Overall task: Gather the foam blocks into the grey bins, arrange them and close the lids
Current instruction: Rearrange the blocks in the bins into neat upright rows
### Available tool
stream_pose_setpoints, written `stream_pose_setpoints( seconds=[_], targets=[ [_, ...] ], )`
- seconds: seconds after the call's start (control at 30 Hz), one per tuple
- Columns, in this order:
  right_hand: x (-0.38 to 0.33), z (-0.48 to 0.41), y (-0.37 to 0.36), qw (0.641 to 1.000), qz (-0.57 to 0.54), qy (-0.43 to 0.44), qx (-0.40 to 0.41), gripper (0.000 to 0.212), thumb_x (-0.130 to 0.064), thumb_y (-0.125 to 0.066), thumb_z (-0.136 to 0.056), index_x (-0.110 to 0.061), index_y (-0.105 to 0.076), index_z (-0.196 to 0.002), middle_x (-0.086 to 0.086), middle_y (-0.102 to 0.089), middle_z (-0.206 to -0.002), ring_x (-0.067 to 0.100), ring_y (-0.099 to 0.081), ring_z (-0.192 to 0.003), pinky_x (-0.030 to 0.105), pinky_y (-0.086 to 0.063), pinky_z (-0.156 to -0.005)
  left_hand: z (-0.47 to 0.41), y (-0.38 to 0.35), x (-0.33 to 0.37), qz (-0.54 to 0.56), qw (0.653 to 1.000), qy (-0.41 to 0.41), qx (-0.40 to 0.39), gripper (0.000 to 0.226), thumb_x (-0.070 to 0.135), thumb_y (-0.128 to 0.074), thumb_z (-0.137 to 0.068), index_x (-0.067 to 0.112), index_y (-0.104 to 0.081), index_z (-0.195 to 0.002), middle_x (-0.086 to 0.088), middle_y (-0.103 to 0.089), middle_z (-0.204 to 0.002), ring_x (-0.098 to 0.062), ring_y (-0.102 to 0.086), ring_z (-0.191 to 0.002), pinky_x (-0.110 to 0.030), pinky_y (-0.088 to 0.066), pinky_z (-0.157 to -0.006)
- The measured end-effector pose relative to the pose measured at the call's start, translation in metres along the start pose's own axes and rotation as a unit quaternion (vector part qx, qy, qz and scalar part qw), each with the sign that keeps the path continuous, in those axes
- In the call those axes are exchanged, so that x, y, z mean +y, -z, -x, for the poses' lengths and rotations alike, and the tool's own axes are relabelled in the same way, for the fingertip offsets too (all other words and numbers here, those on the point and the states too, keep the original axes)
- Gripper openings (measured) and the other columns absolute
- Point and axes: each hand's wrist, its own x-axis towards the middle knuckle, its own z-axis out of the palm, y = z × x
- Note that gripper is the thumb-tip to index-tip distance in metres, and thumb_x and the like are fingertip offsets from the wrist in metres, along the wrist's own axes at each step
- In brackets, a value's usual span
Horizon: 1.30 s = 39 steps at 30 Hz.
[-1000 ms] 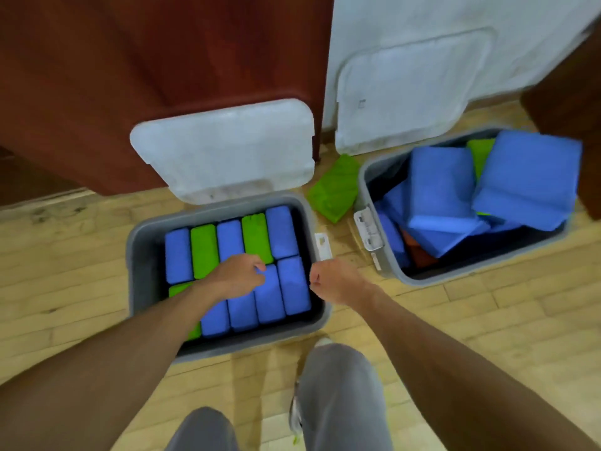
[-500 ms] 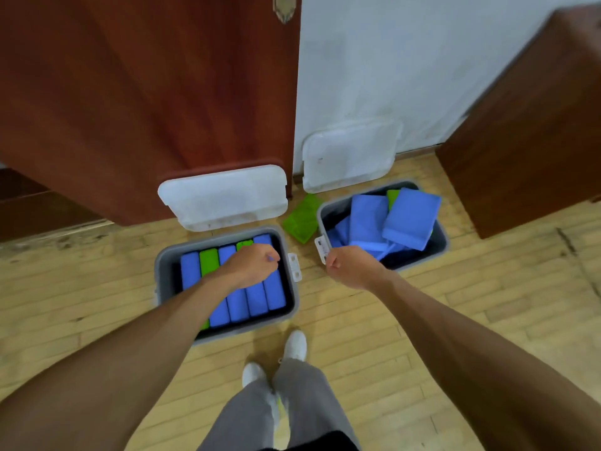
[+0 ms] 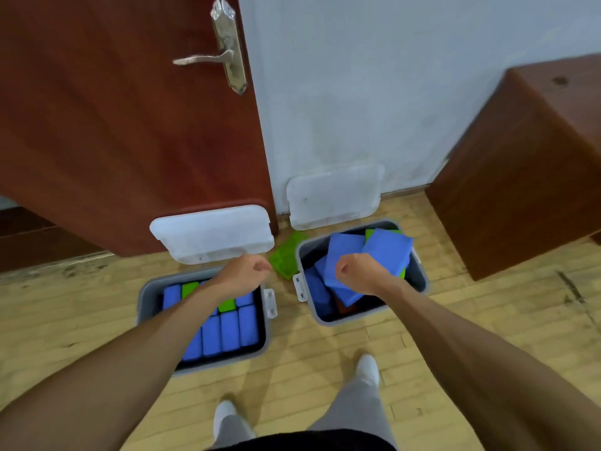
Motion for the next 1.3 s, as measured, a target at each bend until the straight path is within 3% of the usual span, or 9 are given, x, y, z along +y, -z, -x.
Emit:
stream_pose_setpoints(
  seconds=[0.1, 0.2, 0.27, 0.33, 0.67, 0.83, 1.0, 1.1, 1.3],
  targets=[
    [0.064, -0.027, 0.008, 0.996, -0.035, -0.020, -0.086, 0.040, -0.001, -0.070, -0.061, -0.018, -0.036, -0.049, -0.001, -0.034, -0.050, 0.019, -0.038, -0.045, 0.024, -0.011, -0.041, -0.030, -0.023, 0.045, -0.018, 1.000, 0.023, 0.005, 0.025, 0.021, -0.052, -0.095, 0.018, -0.065, -0.117, 0.000, -0.064, -0.123, -0.016, -0.058, -0.112, -0.023, -0.040, -0.086],
    [0.095, -0.040, 0.022, 0.994, -0.045, 0.079, -0.065, 0.058, 0.004, -0.068, -0.045, -0.018, -0.014, -0.042, -0.004, -0.009, -0.042, 0.011, -0.008, -0.034, 0.022, 0.005, -0.045, -0.052, -0.033, 0.075, -0.014, 0.999, 0.036, 0.017, 0.027, 0.021, -0.051, -0.095, 0.017, -0.065, -0.118, -0.001, -0.064, -0.123, -0.017, -0.058, -0.111, -0.024, -0.043, -0.087],
    [0.113, -0.052, 0.024, 0.992, -0.038, 0.012, -0.121, 0.047, 0.003, -0.061, -0.069, -0.016, -0.025, -0.048, 0.001, -0.021, -0.047, 0.012, -0.017, -0.040, 0.026, -0.002, -0.044, -0.063, -0.038, 0.082, 0.004, 0.998, 0.056, 0.018, 0.026, 0.022, -0.051, -0.094, 0.018, -0.064, -0.117, 0.000, -0.064, -0.121, -0.018, -0.059, -0.110, -0.030, -0.047, -0.092],
    [0.123, -0.062, 0.029, 0.992, -0.105, 0.021, -0.068, 0.041, 0.006, -0.041, -0.086, -0.018, -0.024, -0.058, 0.003, -0.023, -0.056, 0.013, -0.016, -0.049, 0.027, -0.010, -0.047, -0.077, -0.040, 0.080, 0.014, 0.997, 0.079, 0.014, 0.025, 0.023, -0.051, -0.094, 0.020, -0.064, -0.115, 0.000, -0.064, -0.120, -0.018, -0.059, -0.107, -0.036, -0.048, -0.095],
    [0.108, -0.192, 0.025, 0.994, -0.038, 0.090, -0.058, 0.038, -0.004, -0.037, -0.089, -0.016, -0.019, -0.058, 0.004, -0.017, -0.055, 0.016, -0.011, -0.052, 0.030, -0.008, -0.050, -0.197, -0.051, 0.022, 0.042, 0.992, 0.122, -0.001, 0.027, 0.018, -0.049, -0.095, 0.015, -0.063, -0.118, -0.003, -0.063, -0.121, -0.022, -0.057, -0.114, -0.034, -0.045, -0.098],
    [0.102, -0.288, -0.022, 0.991, -0.108, 0.069, -0.044, 0.031, -0.012, -0.039, -0.089, -0.008, -0.040, -0.058, 0.001, -0.035, -0.053, 0.017, -0.025, -0.051, 0.034, -0.024, -0.050, -0.285, -0.066, -0.027, 0.069, 0.994, 0.081, 0.009, 0.016, 0.013, -0.049, -0.092, 0.020, -0.063, -0.088, -0.002, -0.060, -0.088, -0.023, -0.059, -0.086, -0.040, -0.051, -0.086],
    [0.115, -0.393, -0.084, 0.991, -0.123, 0.050, -0.035, 0.038, -0.012, -0.040, -0.090, -0.024, -0.028, -0.056, -0.007, -0.030, -0.049, 0.010, -0.024, -0.045, 0.025, -0.022, -0.046, -0.382, -0.103, -0.097, 0.116, 0.988, 0.099, 0.038, 0.020, 0.015, -0.052, -0.095, 0.016, -0.064, -0.110, 0.005, -0.059, -0.101, -0.012, -0.055, -0.095, -0.025, -0.042, -0.081],
    [0.135, -0.455, -0.132, 0.994, -0.104, 0.040, -0.021, 0.039, -0.017, -0.042, -0.093, -0.024, -0.028, -0.057, -0.006, -0.031, -0.051, 0.010, -0.028, -0.047, 0.025, -0.021, -0.045, -0.444, -0.141, -0.144, 0.131, 0.984, 0.106, 0.058, 0.018, 0.016, -0.055, -0.093, 0.020, -0.063, -0.109, 0.002, -0.063, -0.104, -0.015, -0.059, -0.098, -0.031, -0.048, -0.086],
    [0.180, -0.579, -0.225, 0.999, -0.026, 0.038, 0.017, 0.020, -0.024, -0.043, -0.091, -0.011, -0.052, -0.079, 0.004, -0.060, -0.084, 0.024, -0.056, -0.080, 0.033, -0.045, -0.071, -0.565, -0.223, -0.228, 0.086, 0.988, 0.095, 0.080, 0.023, 0.017, -0.060, -0.088, 0.017, -0.063, -0.111, -0.002, -0.064, -0.104, -0.018, -0.061, -0.096, -0.029, -0.047, -0.082]
  ],
)
